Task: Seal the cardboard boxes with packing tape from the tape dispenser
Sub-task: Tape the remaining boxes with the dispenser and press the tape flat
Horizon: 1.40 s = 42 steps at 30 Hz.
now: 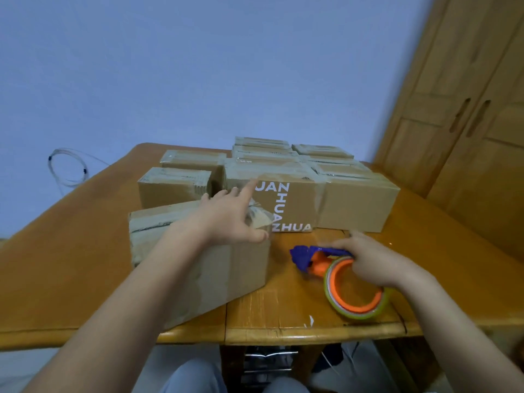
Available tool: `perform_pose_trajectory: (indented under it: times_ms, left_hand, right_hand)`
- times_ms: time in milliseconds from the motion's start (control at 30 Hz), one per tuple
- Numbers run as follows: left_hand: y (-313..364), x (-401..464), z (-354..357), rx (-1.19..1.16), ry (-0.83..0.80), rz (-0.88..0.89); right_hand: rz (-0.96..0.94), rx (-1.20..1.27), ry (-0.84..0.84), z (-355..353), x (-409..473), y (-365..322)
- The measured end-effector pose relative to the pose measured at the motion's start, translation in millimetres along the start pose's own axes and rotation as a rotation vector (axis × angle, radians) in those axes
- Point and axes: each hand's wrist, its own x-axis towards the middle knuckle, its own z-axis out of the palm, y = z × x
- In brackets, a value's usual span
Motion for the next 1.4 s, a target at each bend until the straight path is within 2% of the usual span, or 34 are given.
perform_pose_trajectory:
  times_ms: [100,167,367,433,533,600,667,733,800,833,900,1000,1100,1200,1400]
  left_hand:
    - [-12.5,-2.0,-5.2,-0.047,-0.063,0.077]
    - [-17.3,-6.0,-11.3,-0.089,-0.109,0.115]
    - [-12.7,-16.1,-19.4,-0.017,-0.136,0.163]
    - [-13.3,-16.9,-16.4,0.007,-0.134,0.157]
    - [-15.8,-18.5,-12.3,-0.009,-0.125,0.143]
    - [-19.2,-18.5,-9.8,-0.025,-0.100,0.152]
    - [-21.7,-18.0,-9.1,-0.043,-0.092,0.147]
    - [-22.4,-17.5,-9.4,-0.065,-0.093,0.150]
    - [-22.0,-18.1,-10.5,-0.094,-0.087,0.163]
    - [-21.5,-18.6,-11.2,-0.114,-0.085,0.171]
    - [-22.4,-19.4,-12.4,-0.162,-0.086,0.179]
    - [-23.1,-20.0,-12.5,-0.206,-0.088,0.189]
    - [-24.7,-19.1,-10.7,-0.238,-0.079,0.190]
    - [-26.9,-18.2,-9.6,-0.252,-0.084,0.183]
    - [-24.7,-18.5,-10.4,-0.251,-0.112,0.148]
  right_hand:
    - [-0.012,0.346,0.098,19.5,19.8,18.0]
    - [0.048,0.576,0.123,25.2,32.0,22.8]
    - [0.215,0.954,0.210,37.9,62.5,28.1]
    - [0.187,0.917,0.297,40.8,65.8,27.8]
    - [0.053,0.479,0.588,47.9,64.9,17.2]
    - [-0.016,0.385,0.637,51.3,62.5,5.6]
    - [0.029,0.293,0.690,52.9,62.9,-2.2]
    - [0.045,0.312,0.918,51.7,62.0,-7.5]
    - [-0.154,0.506,1.085,48.7,54.8,-21.8]
    - [-0.316,0.599,1.102,48.8,50.9,-32.9]
    - [-0.587,0.756,1.013,53.2,47.6,-59.9]
    - [-0.762,0.882,0.920,71.1,59.0,-90.0]
    - [-0.767,1.014,0.989,87.3,74.3,-102.3]
    - [-0.756,1.024,1.071,94.0,80.8,-103.4]
    - [-0.716,1.035,0.954,103.1,77.1,-101.9]
